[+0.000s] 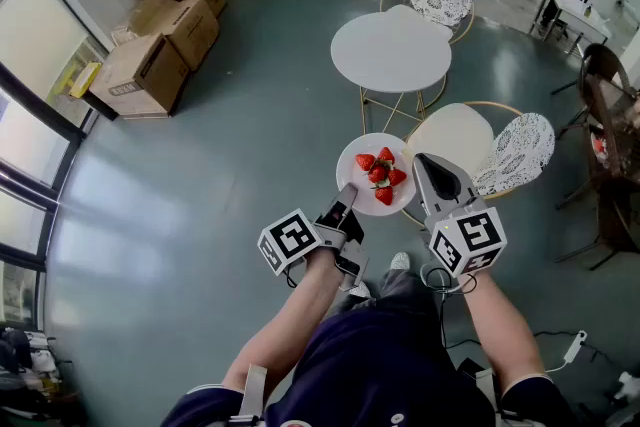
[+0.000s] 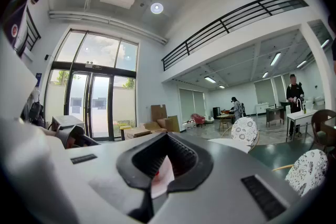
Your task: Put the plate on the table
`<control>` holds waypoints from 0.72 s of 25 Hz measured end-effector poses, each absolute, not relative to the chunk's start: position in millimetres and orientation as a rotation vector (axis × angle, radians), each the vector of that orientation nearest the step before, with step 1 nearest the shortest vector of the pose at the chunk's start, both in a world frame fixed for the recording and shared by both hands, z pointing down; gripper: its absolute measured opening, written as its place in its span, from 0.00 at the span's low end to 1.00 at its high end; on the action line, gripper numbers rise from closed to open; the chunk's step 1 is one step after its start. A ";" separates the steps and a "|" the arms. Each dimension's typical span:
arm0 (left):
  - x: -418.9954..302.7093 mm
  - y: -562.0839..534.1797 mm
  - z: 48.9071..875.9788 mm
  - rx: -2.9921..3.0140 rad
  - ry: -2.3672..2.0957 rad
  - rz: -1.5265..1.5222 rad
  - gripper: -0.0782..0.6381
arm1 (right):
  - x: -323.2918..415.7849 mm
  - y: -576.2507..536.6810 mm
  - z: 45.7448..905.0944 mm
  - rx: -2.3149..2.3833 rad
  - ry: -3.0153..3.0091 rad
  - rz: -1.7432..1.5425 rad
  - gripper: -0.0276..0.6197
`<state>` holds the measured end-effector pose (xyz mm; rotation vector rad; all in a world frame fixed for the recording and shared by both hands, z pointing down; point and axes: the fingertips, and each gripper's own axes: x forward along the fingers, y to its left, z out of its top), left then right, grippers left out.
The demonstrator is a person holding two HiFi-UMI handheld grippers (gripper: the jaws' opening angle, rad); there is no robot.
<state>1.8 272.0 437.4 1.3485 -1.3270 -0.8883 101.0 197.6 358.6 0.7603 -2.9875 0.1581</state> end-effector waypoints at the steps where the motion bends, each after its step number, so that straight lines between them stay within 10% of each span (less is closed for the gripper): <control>1: 1.6 271.4 438.1 1.348 -1.327 -0.887 0.13 | 100.6 197.1 359.5 0.760 -2.987 0.158 0.05; 18: 0.8 269.4 443.7 1.345 -1.326 -0.890 0.13 | 98.4 195.9 364.2 0.759 -2.991 0.151 0.05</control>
